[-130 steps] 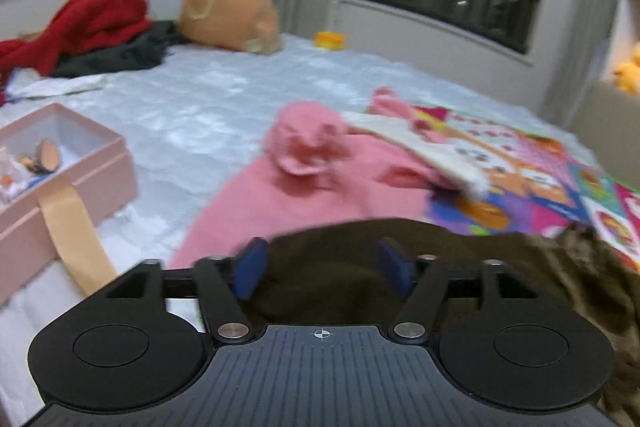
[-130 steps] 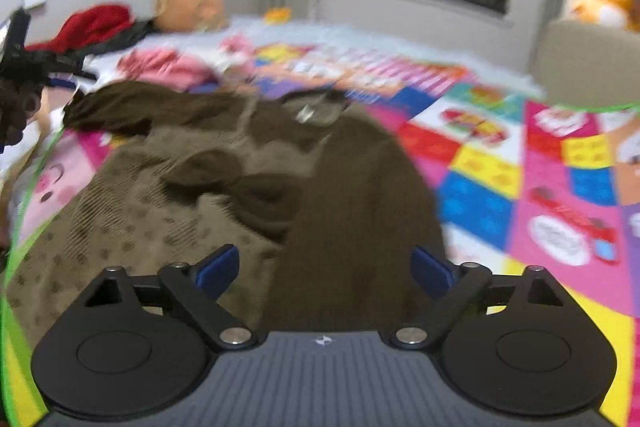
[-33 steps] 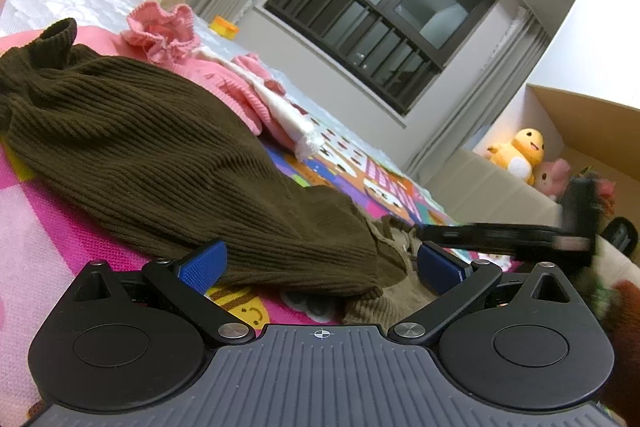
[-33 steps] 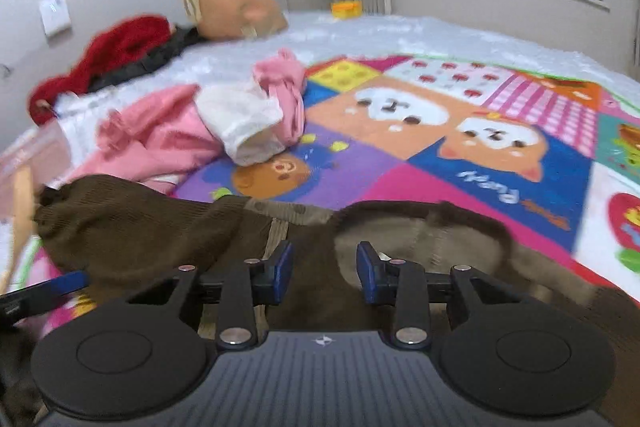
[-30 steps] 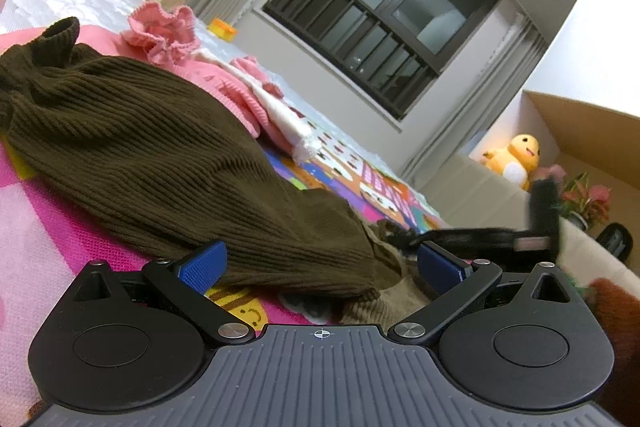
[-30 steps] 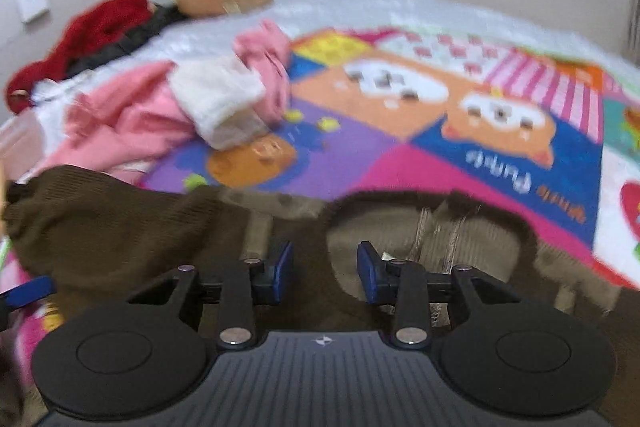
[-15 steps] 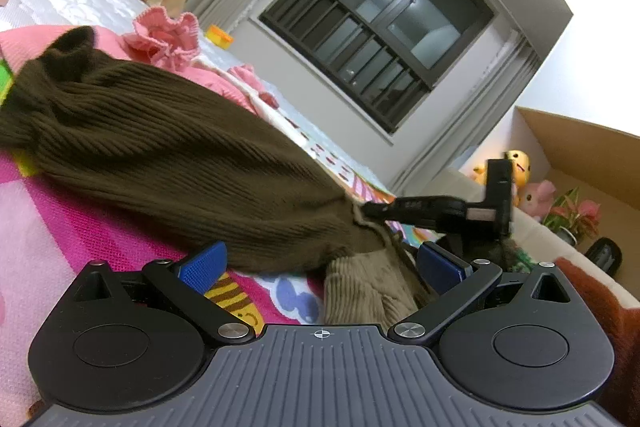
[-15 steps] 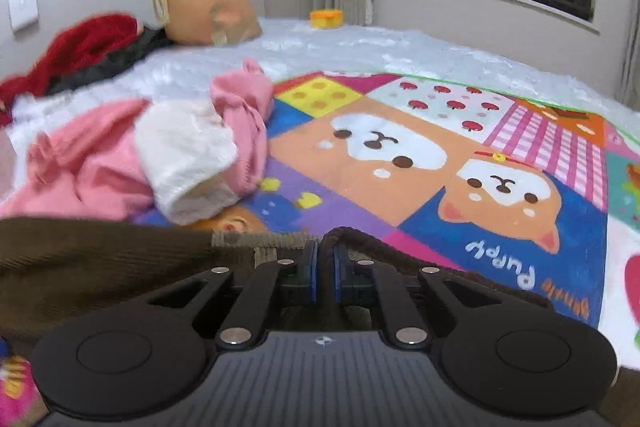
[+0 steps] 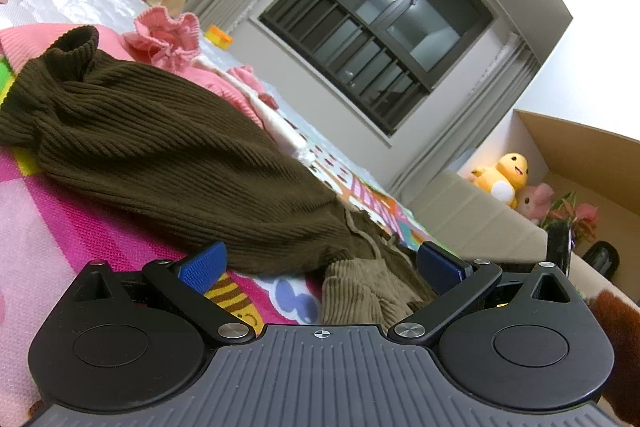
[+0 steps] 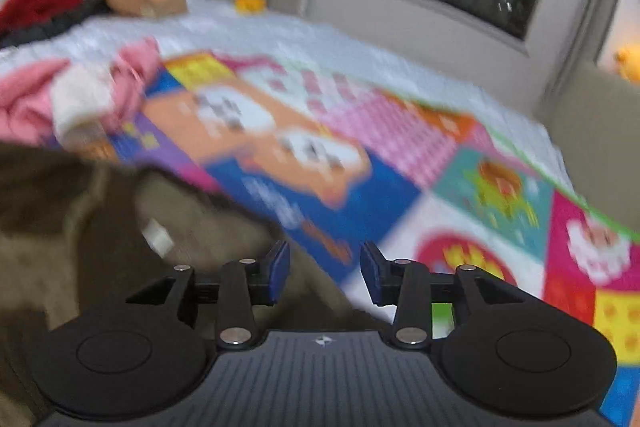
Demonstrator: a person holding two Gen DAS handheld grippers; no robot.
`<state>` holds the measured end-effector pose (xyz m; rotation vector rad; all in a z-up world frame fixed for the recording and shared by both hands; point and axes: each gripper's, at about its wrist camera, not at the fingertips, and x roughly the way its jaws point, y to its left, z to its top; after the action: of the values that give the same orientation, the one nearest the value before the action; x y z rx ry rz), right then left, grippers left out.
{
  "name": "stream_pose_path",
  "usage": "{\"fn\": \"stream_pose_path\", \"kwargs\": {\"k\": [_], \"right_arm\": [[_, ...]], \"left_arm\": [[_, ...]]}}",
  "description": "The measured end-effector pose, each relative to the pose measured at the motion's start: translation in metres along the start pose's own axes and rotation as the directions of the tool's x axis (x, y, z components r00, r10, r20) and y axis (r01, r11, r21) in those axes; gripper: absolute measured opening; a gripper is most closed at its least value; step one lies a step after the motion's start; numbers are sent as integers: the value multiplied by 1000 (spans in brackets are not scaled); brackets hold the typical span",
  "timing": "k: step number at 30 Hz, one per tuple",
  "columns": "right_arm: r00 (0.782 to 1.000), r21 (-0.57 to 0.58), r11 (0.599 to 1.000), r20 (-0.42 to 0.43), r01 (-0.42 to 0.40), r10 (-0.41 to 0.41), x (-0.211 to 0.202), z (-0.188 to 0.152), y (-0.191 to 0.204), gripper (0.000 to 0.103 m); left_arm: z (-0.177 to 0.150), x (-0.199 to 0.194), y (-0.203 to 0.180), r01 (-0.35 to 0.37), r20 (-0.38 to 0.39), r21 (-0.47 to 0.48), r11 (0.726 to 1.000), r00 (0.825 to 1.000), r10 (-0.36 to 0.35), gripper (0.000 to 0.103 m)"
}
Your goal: Fold clothes
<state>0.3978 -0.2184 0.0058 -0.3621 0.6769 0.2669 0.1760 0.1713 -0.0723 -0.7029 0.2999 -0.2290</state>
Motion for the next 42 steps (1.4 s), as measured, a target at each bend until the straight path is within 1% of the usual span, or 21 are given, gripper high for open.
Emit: {"fn": "stream_pose_path", "kwargs": {"k": [2,5,8,11,12,13,14,17,18,20,21,22,25,27,29,31,33,35,36,39,42], "right_arm": [[999,-26,999,-26,46,-47,11,-14,-2,40],[984,-89,982,-57,165,-170,36,-29,-3,39],[957,-54,960,-82,273,-277,59,-34,-19,39],[959,40,959,-59,280,-277,49,-37,-34,39],[965,62,963,-36,261,-259,36,-40,-35,40],[971,81,968,-10,238,-238,21,-44,-35,47],[976,100,972,16,214,-217,5,-48,-35,61],[990,168,981,83,101,-116,-46,-71,-33,81],[991,183,981,97,70,-89,-60,-82,-32,84],[992,213,977,124,8,-36,-87,-106,-30,99],[990,229,973,138,-27,-5,-99,-120,-29,103],[988,249,967,153,-58,20,-108,-132,-29,103],[987,350,931,155,-104,52,-112,-165,-34,103],[990,434,895,130,-102,49,-102,-181,-40,103],[990,493,861,122,-123,72,-95,-187,-48,103],[985,521,838,143,-160,98,-94,-192,-55,103],[978,546,815,175,-194,115,-94,-198,-60,103],[967,573,786,218,-234,129,-97,-205,-65,103],[961,587,768,239,-256,137,-98,-209,-68,103],[942,633,705,293,-320,164,-99,-216,-79,103],[936,644,687,307,-337,171,-98,-218,-82,103]], "left_arm": [[0,1,0,-2,-2,1,1000,1000,2,103],[0,2,0,-3,-4,1,1000,1000,3,103],[0,2,1,-4,-6,1,1000,1000,4,103],[0,4,0,-14,-16,6,1000,1000,14,103],[0,4,0,-19,-21,9,1000,1000,19,103],[0,5,-1,-24,-27,12,1000,999,24,103],[1,7,-2,-31,-39,16,999,999,32,103],[5,11,-5,-49,-87,29,998,995,51,103],[8,12,-6,-50,-108,27,998,993,53,103],[15,12,-1,-40,-139,-24,999,990,36,103],[17,11,0,-42,-143,-50,998,989,34,103],[19,8,0,-60,-136,-84,995,989,49,103],[24,-2,-5,-170,-95,-176,970,983,155,103],[28,-9,-8,-237,-75,-233,943,971,225,102],[35,-16,-3,-291,-73,-248,924,957,282,101],[42,-23,2,-344,-71,-263,901,938,338,98],[50,-31,7,-396,-70,-278,875,917,393,84],[57,-38,12,-446,-70,-293,846,892,446,75],[58,-41,15,-466,-75,-305,831,881,466,75],[54,-35,18,-471,-73,-339,814,876,476,80],[52,-28,16,-474,-50,-359,804,870,491,86]]}}
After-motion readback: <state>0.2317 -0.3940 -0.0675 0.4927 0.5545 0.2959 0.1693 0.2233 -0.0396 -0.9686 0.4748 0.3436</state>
